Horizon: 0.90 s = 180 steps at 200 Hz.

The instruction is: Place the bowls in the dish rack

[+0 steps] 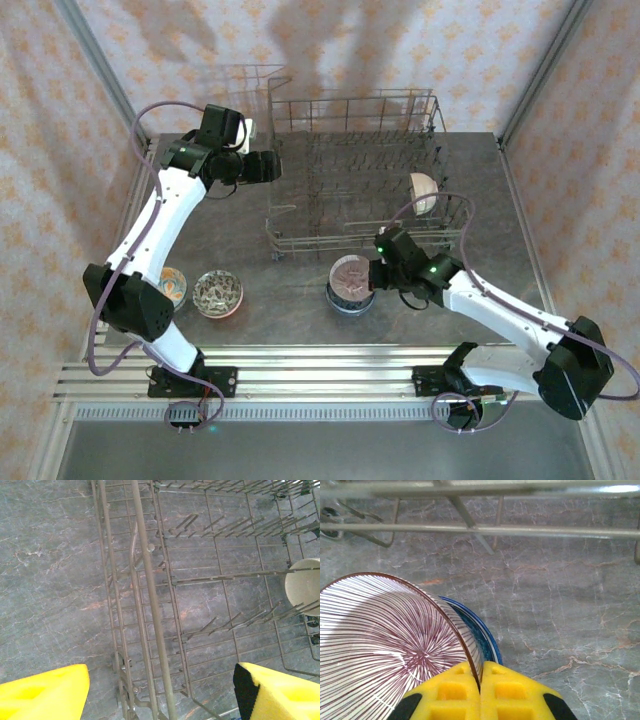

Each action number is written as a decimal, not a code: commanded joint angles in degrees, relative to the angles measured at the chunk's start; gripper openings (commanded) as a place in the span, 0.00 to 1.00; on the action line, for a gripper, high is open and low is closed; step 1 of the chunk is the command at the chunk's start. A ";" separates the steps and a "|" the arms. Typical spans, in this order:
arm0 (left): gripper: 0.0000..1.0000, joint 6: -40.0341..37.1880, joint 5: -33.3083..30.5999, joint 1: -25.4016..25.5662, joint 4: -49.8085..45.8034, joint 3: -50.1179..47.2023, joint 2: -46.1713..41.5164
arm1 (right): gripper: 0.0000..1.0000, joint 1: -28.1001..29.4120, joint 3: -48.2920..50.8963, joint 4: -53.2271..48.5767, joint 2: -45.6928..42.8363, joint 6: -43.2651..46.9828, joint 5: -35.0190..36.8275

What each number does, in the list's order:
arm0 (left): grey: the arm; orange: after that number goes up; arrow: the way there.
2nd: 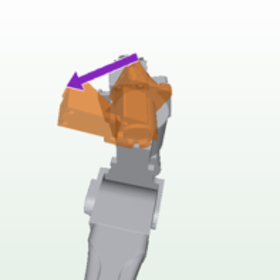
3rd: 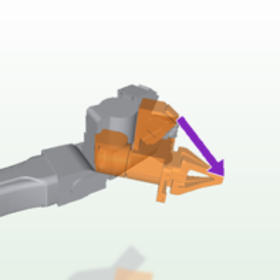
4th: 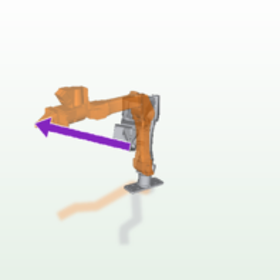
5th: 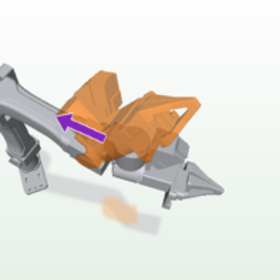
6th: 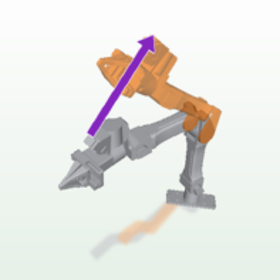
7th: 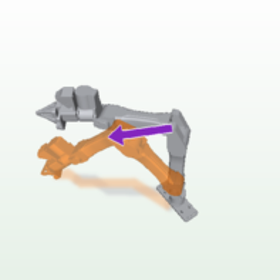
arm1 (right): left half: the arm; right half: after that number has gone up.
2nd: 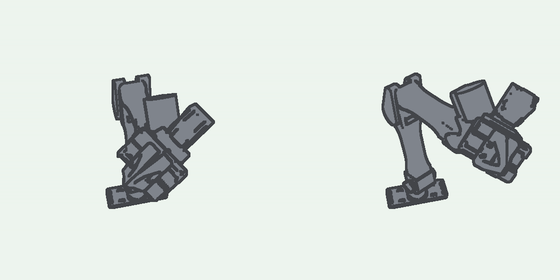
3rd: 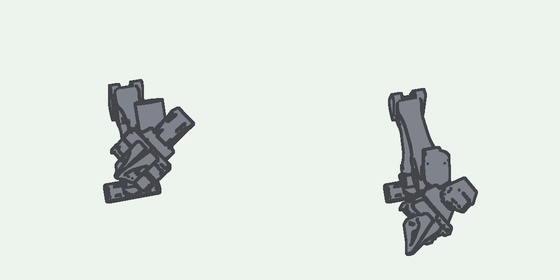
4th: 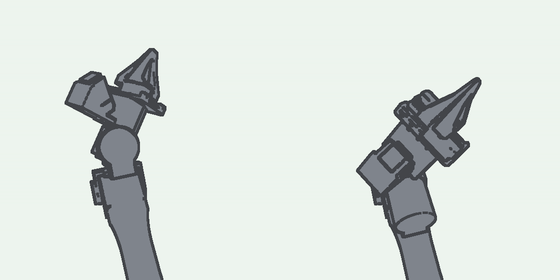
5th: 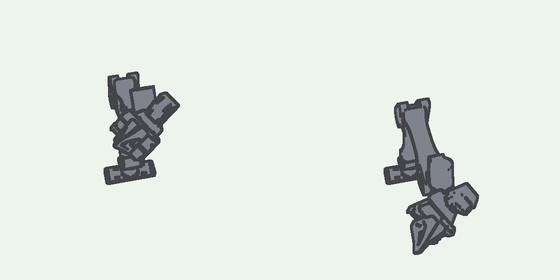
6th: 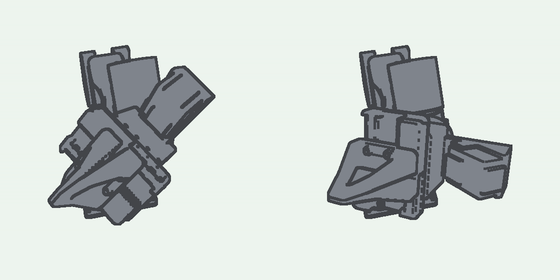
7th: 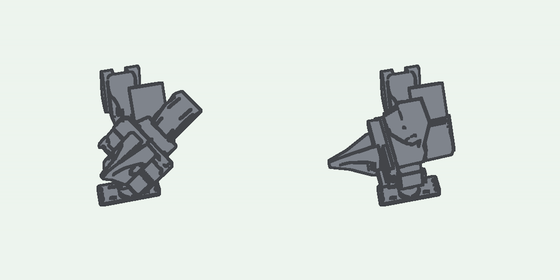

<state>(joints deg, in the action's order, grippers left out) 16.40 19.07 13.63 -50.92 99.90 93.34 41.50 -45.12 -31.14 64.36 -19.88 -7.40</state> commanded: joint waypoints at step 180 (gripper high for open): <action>0.77 -2.16 -4.39 1.34 -0.15 -0.14 -4.49 | 0.01 0.78 -20.89 -5.28 2.87 5.20 0.23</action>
<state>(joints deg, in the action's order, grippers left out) 16.08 17.52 14.66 -50.94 99.90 91.33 41.87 -60.93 -36.62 66.63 -15.16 -8.51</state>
